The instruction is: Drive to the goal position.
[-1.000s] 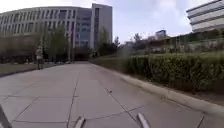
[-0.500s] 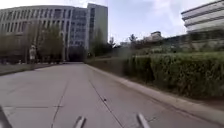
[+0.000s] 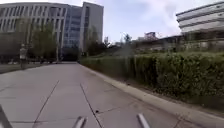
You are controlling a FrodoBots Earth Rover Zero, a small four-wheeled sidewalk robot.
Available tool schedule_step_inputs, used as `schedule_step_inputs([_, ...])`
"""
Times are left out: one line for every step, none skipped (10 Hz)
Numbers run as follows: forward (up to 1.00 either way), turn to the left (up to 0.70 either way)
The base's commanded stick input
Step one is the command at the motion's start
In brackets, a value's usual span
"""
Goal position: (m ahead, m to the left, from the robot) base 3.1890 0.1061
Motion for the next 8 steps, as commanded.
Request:
schedule_step_inputs([0.7, -0.14])
schedule_step_inputs([0.7, -0.14])
schedule_step_inputs([0.7, -0.14])
schedule_step_inputs([0.7, -0.14])
schedule_step_inputs([0.7, -0.14])
schedule_step_inputs([0.7, -0.14])
schedule_step_inputs([0.7, -0.14])
schedule_step_inputs([0.7, -0.14])
